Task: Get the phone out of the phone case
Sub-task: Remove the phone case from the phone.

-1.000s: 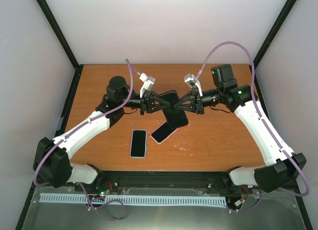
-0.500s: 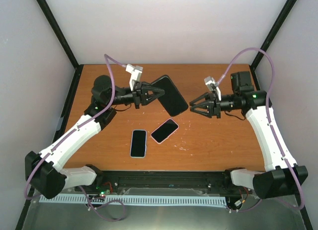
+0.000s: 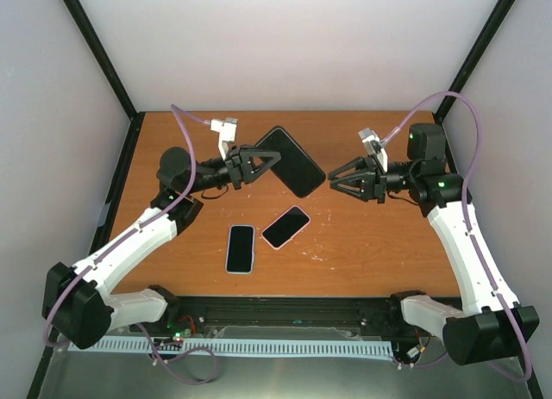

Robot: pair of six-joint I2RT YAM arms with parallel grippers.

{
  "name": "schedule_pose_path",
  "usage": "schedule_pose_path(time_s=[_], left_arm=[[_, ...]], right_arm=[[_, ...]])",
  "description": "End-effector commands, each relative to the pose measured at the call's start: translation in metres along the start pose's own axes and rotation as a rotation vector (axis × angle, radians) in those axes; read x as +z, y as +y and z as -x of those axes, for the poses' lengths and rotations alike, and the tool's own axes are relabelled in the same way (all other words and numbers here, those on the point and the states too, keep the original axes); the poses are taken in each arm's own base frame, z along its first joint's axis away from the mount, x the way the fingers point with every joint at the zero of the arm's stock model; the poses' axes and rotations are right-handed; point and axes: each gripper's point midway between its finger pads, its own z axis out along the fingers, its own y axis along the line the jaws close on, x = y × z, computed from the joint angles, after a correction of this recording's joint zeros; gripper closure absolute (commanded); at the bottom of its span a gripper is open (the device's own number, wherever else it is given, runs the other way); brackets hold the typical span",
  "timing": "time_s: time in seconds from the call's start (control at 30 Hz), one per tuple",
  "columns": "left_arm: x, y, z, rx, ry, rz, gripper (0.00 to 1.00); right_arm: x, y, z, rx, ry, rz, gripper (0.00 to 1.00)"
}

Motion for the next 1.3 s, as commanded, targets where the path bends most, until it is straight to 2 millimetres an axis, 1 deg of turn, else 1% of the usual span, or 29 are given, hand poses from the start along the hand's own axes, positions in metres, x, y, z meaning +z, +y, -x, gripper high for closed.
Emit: schedule_pose_path(time_s=[0.0,0.1,0.13,0.17,0.23,0.3,0.33,0.37,0.43,0.47,0.5,0.67,0.7,0.9,1.0,1.03,1.1,1.2,1.27], left_arm=[[-0.002,-0.028,0.029,0.061,-0.095,-0.087,1.00],[-0.002,-0.032,0.031,0.064,-0.097,-0.100,1.00],[-0.003,-0.033,0.031,0.064,-0.099,-0.100,1.00],[-0.003,-0.033,0.032,0.065,-0.103,-0.097,1.00],[-0.003,-0.033,0.031,0.059,-0.094,-0.098,1.00],[-0.002,-0.032,0.029,0.050,-0.088,-0.104,1.00],[-0.002,-0.032,0.028,0.049,-0.085,-0.106,1.00],[-0.002,-0.032,0.027,0.048,-0.083,-0.105,1.00],[-0.002,-0.030,0.026,0.046,-0.081,-0.103,1.00],[-0.002,-0.030,0.026,0.047,-0.078,-0.108,1.00],[-0.001,-0.031,0.025,0.047,-0.072,-0.115,1.00],[-0.001,-0.033,0.024,0.053,-0.063,-0.128,1.00],[-0.001,-0.033,0.024,0.055,-0.061,-0.129,1.00],[0.000,-0.035,0.015,0.047,-0.015,-0.167,1.00],[0.001,-0.038,0.012,0.049,0.002,-0.191,1.00],[0.000,-0.038,0.011,0.047,0.005,-0.196,1.00],[0.000,-0.040,0.010,0.046,0.011,-0.208,1.00],[0.001,-0.043,0.007,0.045,0.033,-0.233,1.00],[0.000,-0.047,0.005,0.045,0.049,-0.262,1.00]], right_arm=[[0.003,0.006,0.014,-0.018,-0.001,0.031,0.66],[0.004,-0.009,0.013,0.021,0.001,-0.027,0.67],[0.004,-0.015,0.013,0.038,0.003,-0.045,0.63],[0.005,-0.017,0.012,0.048,0.004,-0.053,0.61],[0.005,-0.015,0.012,0.051,0.003,-0.032,0.61],[0.005,-0.008,0.013,0.038,0.001,0.007,0.60],[0.006,0.001,0.013,0.022,0.004,0.055,0.58],[0.008,0.014,0.012,-0.002,0.010,0.122,0.53],[0.010,0.034,0.012,-0.066,0.013,0.176,0.49],[0.012,0.041,0.014,-0.085,0.017,0.193,0.51],[0.013,0.042,0.015,-0.081,0.019,0.200,0.54],[0.014,0.039,0.019,-0.052,0.018,0.219,0.74],[0.014,0.039,0.018,-0.053,0.017,0.224,0.76],[0.012,0.046,0.020,-0.069,0.011,0.242,0.78],[0.012,0.047,0.021,-0.078,0.011,0.237,0.74],[0.012,0.047,0.021,-0.079,0.011,0.238,0.74],[0.012,0.049,0.021,-0.084,0.007,0.252,0.79],[0.010,0.057,0.023,-0.099,-0.003,0.282,0.89],[0.009,0.062,0.025,-0.128,-0.014,0.293,0.93]])
